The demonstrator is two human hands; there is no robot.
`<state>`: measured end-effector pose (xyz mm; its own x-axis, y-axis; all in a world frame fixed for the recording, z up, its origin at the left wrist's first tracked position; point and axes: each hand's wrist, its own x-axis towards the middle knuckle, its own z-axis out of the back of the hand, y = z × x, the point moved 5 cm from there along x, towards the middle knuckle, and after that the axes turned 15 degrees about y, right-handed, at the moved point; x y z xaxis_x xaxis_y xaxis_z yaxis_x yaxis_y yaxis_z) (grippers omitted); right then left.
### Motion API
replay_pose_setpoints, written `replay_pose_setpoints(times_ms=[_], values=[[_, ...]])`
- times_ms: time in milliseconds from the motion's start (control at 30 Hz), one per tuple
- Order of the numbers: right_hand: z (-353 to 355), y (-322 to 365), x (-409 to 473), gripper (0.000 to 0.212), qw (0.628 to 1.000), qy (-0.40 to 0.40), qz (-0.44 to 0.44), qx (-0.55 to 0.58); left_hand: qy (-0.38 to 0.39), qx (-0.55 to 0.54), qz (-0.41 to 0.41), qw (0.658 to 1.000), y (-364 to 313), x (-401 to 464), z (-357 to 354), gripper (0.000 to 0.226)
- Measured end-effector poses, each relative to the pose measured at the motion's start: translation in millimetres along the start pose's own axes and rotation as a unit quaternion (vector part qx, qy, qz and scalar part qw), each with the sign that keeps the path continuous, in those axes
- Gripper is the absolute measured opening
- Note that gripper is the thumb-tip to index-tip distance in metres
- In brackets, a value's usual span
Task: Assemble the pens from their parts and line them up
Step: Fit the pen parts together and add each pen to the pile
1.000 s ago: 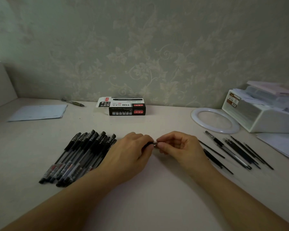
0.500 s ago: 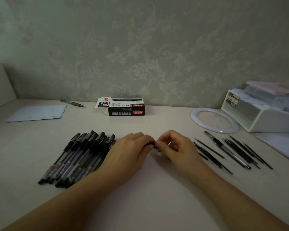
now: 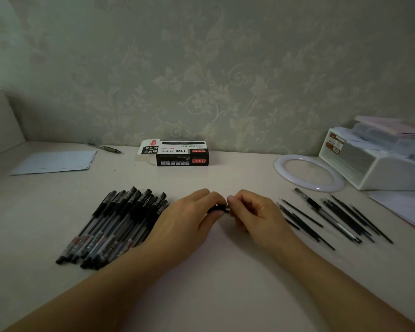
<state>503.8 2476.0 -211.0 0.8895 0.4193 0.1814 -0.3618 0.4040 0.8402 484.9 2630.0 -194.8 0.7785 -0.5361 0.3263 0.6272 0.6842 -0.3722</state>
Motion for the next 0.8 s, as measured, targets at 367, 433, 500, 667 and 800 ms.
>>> replay_pose_setpoints(times_ms=[367,433,500,667,800], values=[[-1.8,8.0,-1.5,0.025,0.999,0.025,0.031,-0.004,-0.006,0.000,-0.006,1.000,-2.2,0.7,2.6,0.004],[-1.9,6.8,-1.4,0.027,0.999,0.023,0.026,-0.008,-0.011,0.009,-0.006,1.000,-2.7,0.2,4.4,0.003],[-1.9,5.1,-1.6,0.028,1.000,0.024,0.016,0.009,-0.012,0.010,-0.005,1.000,-2.7,-0.2,5.1,0.004],[2.4,7.0,-3.6,0.022,0.999,-0.052,0.014,-0.012,-0.023,0.001,0.014,1.000,-0.6,-0.2,3.6,0.009],[18.2,7.3,-9.2,0.010,0.975,-0.167,0.017,-0.149,-0.034,0.003,0.042,0.999,5.1,-0.8,3.2,0.012]])
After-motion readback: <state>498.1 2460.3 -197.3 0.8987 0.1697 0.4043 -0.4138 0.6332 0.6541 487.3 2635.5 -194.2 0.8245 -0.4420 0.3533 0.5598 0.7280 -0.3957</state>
